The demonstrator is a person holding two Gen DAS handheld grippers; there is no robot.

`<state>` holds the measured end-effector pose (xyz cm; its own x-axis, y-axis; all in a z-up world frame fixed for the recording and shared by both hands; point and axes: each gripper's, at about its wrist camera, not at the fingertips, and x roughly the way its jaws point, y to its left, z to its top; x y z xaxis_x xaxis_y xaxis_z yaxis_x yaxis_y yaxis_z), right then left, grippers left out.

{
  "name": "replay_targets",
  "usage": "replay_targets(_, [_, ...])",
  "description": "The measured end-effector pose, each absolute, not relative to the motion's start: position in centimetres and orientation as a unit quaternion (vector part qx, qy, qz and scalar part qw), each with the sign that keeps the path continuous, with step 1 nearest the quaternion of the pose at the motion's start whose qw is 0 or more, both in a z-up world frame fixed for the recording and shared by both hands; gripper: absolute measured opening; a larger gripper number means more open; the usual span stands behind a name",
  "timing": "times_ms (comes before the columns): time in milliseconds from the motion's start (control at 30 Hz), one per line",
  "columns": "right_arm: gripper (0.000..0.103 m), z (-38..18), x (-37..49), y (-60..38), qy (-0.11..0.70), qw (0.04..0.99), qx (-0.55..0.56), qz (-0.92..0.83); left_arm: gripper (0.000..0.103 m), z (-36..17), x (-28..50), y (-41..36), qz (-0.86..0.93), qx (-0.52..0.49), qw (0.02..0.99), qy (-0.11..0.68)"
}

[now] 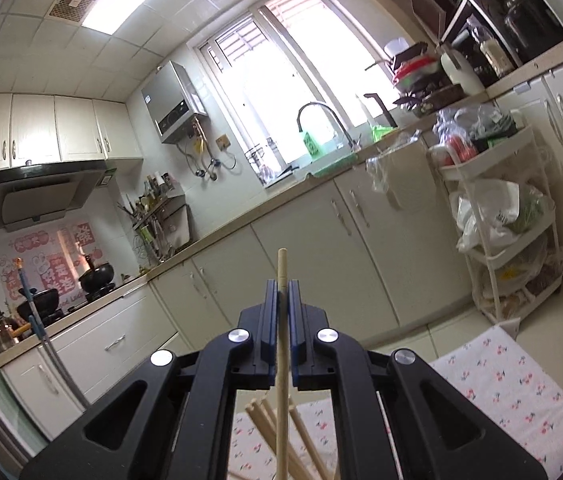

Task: Organize utensils
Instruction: 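Carry the right gripper's stick over the jar and lower it in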

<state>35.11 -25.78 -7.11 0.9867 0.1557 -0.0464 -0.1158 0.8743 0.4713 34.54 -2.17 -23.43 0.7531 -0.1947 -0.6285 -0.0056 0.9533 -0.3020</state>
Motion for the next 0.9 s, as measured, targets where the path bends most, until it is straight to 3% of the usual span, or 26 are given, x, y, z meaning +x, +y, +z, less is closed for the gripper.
replay_targets(900, [0.006, -10.0, 39.1, -24.5, 0.038, 0.974, 0.218, 0.04, 0.081, -24.0, 35.4, -1.4, -0.061, -0.169, 0.915, 0.362])
